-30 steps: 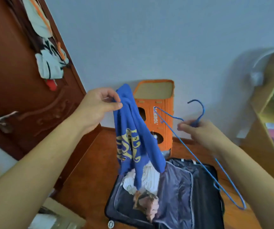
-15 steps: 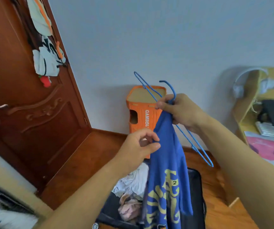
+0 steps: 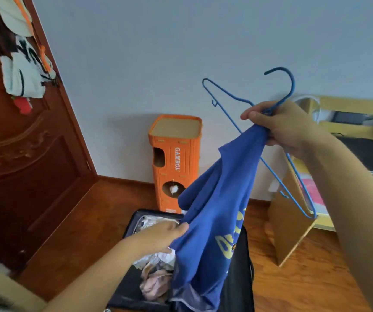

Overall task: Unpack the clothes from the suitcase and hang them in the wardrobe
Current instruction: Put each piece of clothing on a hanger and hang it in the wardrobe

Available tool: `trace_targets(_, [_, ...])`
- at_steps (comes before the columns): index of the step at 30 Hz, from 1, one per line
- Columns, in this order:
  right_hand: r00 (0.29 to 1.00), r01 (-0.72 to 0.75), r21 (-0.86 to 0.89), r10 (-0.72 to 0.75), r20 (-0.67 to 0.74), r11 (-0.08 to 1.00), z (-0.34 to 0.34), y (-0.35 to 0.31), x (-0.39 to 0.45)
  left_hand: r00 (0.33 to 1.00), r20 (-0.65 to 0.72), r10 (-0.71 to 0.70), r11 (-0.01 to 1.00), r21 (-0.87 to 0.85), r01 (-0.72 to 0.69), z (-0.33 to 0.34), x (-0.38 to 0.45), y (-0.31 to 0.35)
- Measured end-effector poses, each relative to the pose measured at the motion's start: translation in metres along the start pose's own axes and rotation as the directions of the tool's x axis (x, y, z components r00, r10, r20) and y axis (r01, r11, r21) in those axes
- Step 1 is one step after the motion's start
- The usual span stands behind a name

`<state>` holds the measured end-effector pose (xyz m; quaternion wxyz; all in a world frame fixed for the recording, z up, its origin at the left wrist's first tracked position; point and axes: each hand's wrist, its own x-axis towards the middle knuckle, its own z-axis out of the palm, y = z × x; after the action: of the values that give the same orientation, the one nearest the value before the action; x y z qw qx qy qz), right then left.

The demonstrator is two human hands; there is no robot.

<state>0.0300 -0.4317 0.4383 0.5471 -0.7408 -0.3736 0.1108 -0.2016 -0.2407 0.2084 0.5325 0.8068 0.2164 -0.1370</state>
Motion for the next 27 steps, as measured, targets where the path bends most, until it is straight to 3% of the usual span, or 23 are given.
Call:
trace_targets(3, [0.999, -0.042, -0.144, 0.038, -0.031, 0.989, -0.005, 0.014, -0.003, 0.922, -0.386, -0.025, 0.995, 0.080, 0.060, -0.027, 0.002, -0.016])
trace_targets(5, [0.995, -0.080, -0.180, 0.069, -0.067, 0.980, -0.003, 0.028, -0.002, 0.801, -0.585, -0.129, 0.979, -0.206, 0.008, -0.048, 0.000, -0.007])
trace_targets(7, [0.992, -0.103, -0.170, 0.088, -0.089, 0.980, -0.001, 0.039, -0.002, 0.765, -0.554, -0.328, 0.758, -0.638, -0.137, -0.071, -0.005, 0.010])
trace_targets(8, [0.992, -0.109, -0.168, 0.097, -0.081, 0.980, 0.001, 0.043, -0.002, 0.779, -0.494, -0.387, 0.634, -0.755, -0.165, -0.084, -0.008, 0.018])
trace_targets(9, [0.993, -0.113, -0.177, 0.104, -0.058, 0.978, 0.002, 0.048, -0.003, 0.777, -0.469, -0.420, 0.579, -0.798, -0.169, -0.096, -0.013, 0.027])
trace_targets(11, [0.993, -0.116, -0.207, 0.116, -0.010, 0.971, 0.007, 0.057, -0.006, 0.716, -0.555, -0.423, 0.673, -0.722, -0.161, -0.115, -0.016, 0.041])
trace_targets(13, [0.990, -0.137, -0.218, 0.140, 0.000, 0.966, 0.012, 0.069, -0.008, 0.603, -0.711, -0.363, 0.808, -0.562, -0.176, -0.129, -0.019, 0.056])
trace_targets(14, [0.988, -0.153, -0.217, 0.155, -0.006, 0.964, 0.015, 0.077, -0.009, 0.584, -0.741, -0.332, 0.824, -0.529, -0.202, -0.131, -0.019, 0.064])
trace_targets(17, [0.980, -0.198, -0.227, 0.199, -0.016, 0.954, 0.026, 0.099, -0.012, 0.617, -0.726, -0.303, 0.702, -0.608, -0.371, -0.128, -0.016, 0.084])
trace_targets(19, [0.970, -0.243, -0.229, 0.243, -0.029, 0.943, 0.036, 0.115, -0.017, 0.503, -0.811, -0.297, 0.628, -0.563, -0.537, -0.124, -0.010, 0.094])
trace_targets(21, [0.962, -0.274, -0.215, 0.267, -0.065, 0.937, 0.045, 0.130, -0.020, 0.346, -0.903, -0.255, 0.682, -0.422, -0.598, -0.119, -0.011, 0.105])
trace_targets(22, [0.957, -0.289, -0.204, 0.276, -0.087, 0.935, 0.047, 0.137, -0.021, 0.303, -0.932, -0.197, 0.739, -0.344, -0.579, -0.117, -0.012, 0.108])
trace_targets(23, [0.953, -0.303, -0.199, 0.290, -0.091, 0.932, 0.048, 0.143, -0.022, 0.301, -0.946, -0.119, 0.800, -0.271, -0.536, -0.116, -0.014, 0.111])
trace_targets(24, [0.950, -0.313, -0.181, 0.305, -0.072, 0.932, 0.047, 0.148, -0.022, 0.351, -0.936, -0.030, 0.854, -0.207, -0.478, -0.118, -0.015, 0.113])
trace_targets(27, [0.948, -0.306, -0.169, 0.317, 0.043, 0.937, 0.042, 0.145, -0.030, 0.615, -0.776, 0.140, 0.983, 0.035, -0.180, -0.134, -0.023, 0.117])
